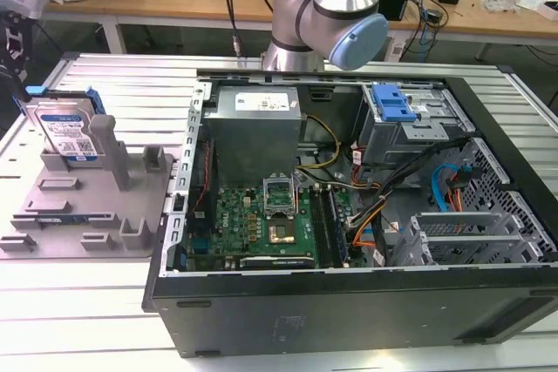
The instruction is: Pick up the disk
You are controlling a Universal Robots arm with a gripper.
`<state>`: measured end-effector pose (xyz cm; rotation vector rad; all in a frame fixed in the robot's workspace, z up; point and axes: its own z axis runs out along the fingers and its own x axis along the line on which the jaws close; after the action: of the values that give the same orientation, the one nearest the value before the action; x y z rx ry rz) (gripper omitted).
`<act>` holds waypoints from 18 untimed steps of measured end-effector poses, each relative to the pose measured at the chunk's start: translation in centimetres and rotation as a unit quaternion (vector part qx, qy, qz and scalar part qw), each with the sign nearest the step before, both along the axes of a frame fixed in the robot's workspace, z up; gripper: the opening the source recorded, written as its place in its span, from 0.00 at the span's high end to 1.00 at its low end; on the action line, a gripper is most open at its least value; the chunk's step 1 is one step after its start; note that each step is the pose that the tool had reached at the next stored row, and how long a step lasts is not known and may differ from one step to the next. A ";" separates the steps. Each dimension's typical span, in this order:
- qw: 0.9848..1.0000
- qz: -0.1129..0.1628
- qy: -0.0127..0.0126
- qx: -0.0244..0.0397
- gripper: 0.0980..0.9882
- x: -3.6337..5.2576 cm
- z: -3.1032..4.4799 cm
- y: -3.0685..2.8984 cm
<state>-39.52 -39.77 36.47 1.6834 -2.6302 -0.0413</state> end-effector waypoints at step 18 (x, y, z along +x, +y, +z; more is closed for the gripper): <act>0.990 0.138 0.000 -0.002 0.57 0.00 -0.11 0.01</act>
<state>-39.52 -39.76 36.36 2.0269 -2.3674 -0.0306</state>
